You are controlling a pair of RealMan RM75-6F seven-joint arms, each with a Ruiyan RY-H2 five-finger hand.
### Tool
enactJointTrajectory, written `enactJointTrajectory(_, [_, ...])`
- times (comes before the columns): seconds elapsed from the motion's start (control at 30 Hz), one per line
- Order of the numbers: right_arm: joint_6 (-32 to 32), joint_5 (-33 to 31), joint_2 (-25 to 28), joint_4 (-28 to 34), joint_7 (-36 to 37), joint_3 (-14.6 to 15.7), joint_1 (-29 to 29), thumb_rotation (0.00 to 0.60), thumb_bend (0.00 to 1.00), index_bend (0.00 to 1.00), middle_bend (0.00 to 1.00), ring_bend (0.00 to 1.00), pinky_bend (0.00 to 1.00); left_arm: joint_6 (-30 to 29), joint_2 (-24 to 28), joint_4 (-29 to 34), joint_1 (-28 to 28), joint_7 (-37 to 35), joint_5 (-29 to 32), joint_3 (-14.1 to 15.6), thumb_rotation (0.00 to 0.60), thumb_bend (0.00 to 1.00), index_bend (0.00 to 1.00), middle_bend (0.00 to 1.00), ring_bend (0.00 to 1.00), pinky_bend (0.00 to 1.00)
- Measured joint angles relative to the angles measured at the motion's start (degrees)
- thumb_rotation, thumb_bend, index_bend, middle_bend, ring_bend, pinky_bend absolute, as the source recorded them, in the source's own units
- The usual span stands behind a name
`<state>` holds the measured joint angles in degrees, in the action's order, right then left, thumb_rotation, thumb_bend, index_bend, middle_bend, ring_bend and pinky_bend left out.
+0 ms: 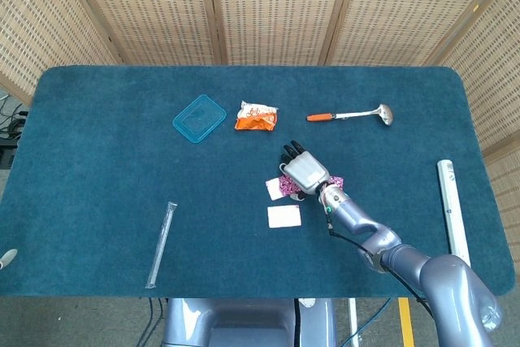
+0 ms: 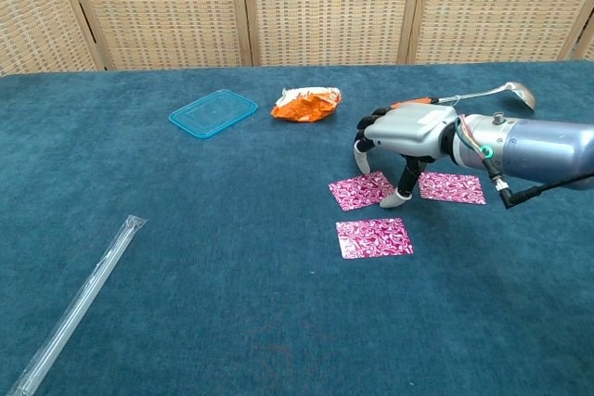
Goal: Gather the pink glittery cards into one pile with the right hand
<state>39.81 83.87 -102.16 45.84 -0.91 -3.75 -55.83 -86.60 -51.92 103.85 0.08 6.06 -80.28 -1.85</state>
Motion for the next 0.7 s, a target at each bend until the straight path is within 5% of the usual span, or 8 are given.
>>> enactJointTrajectory(0.7, [1.79,-0.26,2.43,2.37,0.96,-0.88,0.55,0.600,0.34,0.48,0.23,0.00,0.00,-0.06,0.05,0.58,-0.19,0.44,-0.28,-0.15,0.600,0.05,0.00,0.00,0.00,0.00])
